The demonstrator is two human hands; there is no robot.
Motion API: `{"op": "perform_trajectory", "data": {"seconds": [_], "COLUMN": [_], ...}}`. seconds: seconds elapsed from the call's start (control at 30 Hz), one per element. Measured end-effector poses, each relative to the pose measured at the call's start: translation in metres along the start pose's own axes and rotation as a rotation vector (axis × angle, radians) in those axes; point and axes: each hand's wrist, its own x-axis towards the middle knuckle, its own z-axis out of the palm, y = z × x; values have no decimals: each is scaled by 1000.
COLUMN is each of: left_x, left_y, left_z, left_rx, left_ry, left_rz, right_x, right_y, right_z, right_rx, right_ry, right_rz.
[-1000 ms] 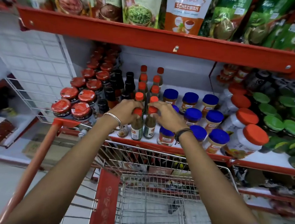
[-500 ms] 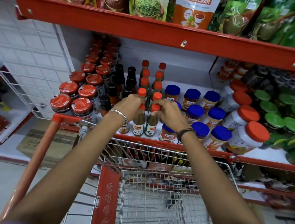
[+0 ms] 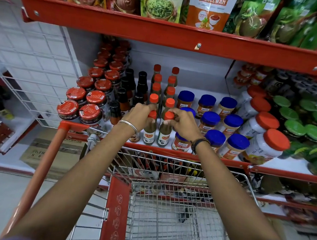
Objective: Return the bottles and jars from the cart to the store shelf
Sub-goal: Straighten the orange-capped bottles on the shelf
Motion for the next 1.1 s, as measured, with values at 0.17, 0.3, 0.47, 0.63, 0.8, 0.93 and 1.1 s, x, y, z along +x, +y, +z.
{"op": "perform_trajectory", "data": {"seconds": [0.17,0.3,0.47,0.63,0.8,0.93,1.1], "left_x": [0,-3,-6,-6,-3,-3,-3], "left_y": [0,1,2,3,4,3,6], "left_z": [0,0,0,2,0,-1,-1], "left_rx": [10,10,-40,-32,39,70,62], "left_ry": [-10,-18,-1,0,-17,-18,-43], "left_rz": [6,-2,-20,-17,2,13,-3], "right_x": [-3,-5,-6,-7,-7,-7,-9], "right_y": [0,-2,-1,0,1,2,3], "right_z": [2,3,3,2,2,2,4], "right_rx": [-12,-19,-7,6,-1,20,65], "right_ry": [6,14,-3,-27,-37,-33,-25], "right_rz": [-23,-35,-16,2,8,9,11]}}
